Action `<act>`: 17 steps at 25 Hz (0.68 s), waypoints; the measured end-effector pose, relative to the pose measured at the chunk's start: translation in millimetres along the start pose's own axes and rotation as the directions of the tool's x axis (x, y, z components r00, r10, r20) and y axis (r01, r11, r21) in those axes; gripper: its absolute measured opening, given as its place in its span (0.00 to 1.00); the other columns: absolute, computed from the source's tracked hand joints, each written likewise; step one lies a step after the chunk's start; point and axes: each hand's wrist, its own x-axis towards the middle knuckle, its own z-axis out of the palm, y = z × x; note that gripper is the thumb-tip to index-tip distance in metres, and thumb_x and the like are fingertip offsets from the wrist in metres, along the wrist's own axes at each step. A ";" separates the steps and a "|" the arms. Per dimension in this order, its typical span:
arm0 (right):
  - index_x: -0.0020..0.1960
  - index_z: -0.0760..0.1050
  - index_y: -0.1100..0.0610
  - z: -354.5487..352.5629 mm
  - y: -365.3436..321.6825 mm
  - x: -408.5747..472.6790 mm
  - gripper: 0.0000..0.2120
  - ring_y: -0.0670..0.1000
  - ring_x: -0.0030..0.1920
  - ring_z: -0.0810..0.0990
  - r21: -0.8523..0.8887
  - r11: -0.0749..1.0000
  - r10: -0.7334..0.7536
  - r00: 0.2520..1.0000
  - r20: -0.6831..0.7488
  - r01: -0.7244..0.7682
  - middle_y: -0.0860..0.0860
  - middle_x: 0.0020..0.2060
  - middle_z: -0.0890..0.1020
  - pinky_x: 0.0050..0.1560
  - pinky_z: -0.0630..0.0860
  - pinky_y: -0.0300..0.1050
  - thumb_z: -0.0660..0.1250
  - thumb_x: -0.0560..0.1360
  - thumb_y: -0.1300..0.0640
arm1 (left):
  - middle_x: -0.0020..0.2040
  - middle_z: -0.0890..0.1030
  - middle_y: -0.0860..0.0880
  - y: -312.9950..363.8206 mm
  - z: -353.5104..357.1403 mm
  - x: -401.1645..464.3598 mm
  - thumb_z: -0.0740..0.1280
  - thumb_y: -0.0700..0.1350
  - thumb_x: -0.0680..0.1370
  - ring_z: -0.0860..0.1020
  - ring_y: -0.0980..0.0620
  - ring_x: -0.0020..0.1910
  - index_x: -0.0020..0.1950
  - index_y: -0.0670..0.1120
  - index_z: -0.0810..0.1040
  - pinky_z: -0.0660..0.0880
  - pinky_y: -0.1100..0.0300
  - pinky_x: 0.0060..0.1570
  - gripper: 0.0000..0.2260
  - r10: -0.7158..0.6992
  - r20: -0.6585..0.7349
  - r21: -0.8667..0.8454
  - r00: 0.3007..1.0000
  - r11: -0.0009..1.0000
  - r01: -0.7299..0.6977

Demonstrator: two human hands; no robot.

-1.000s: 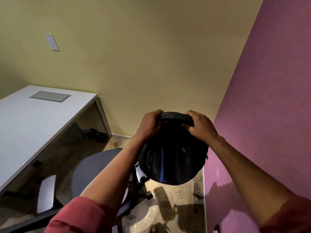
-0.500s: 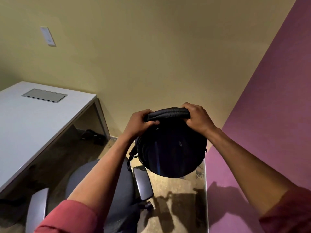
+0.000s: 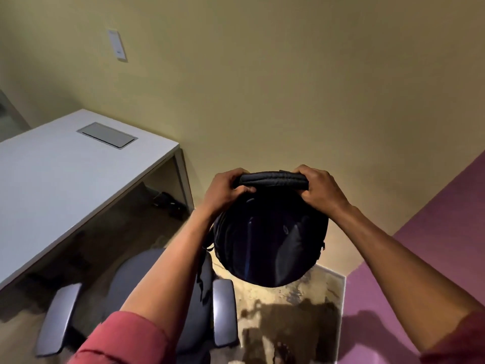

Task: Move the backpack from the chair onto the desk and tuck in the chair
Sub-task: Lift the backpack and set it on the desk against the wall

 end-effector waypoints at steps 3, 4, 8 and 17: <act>0.52 0.76 0.52 14.0 20.7 38.6 0.14 0.56 0.41 0.79 0.055 0.998 -0.028 0.998 0.063 0.024 0.50 0.41 0.81 0.42 0.77 0.52 0.69 0.69 0.63 | 0.45 0.85 0.51 -13.2 3.2 24.6 0.76 0.44 0.73 0.82 0.53 0.48 0.53 0.46 0.82 0.74 0.58 0.48 0.11 -0.046 -0.045 0.031 0.998 0.998 0.047; 0.53 0.76 0.52 16.1 27.1 48.1 0.14 0.56 0.41 0.79 0.067 0.997 -0.050 0.996 0.074 0.045 0.50 0.41 0.82 0.42 0.77 0.52 0.69 0.68 0.64 | 0.45 0.85 0.51 -14.9 4.5 30.6 0.76 0.44 0.73 0.82 0.53 0.48 0.53 0.46 0.82 0.74 0.58 0.49 0.11 -0.061 -0.062 0.018 0.996 0.998 0.062; 0.52 0.75 0.51 25.4 27.6 67.1 0.14 0.55 0.41 0.79 0.076 0.996 -0.054 0.997 0.055 0.049 0.48 0.40 0.80 0.41 0.76 0.51 0.68 0.68 0.63 | 0.46 0.85 0.54 -22.6 -4.6 41.5 0.76 0.44 0.73 0.82 0.57 0.49 0.54 0.48 0.82 0.75 0.61 0.51 0.11 -0.040 -0.033 0.047 0.999 0.998 0.042; 0.51 0.73 0.51 49.6 39.8 219.1 0.14 0.59 0.40 0.77 0.067 0.962 -0.272 0.942 0.198 0.264 0.50 0.40 0.80 0.38 0.74 0.49 0.65 0.67 0.63 | 0.48 0.83 0.60 -51.1 -17.1 107.9 0.68 0.47 0.75 0.80 0.61 0.50 0.57 0.59 0.78 0.75 0.62 0.51 0.12 -0.160 -0.390 0.149 0.907 0.961 0.234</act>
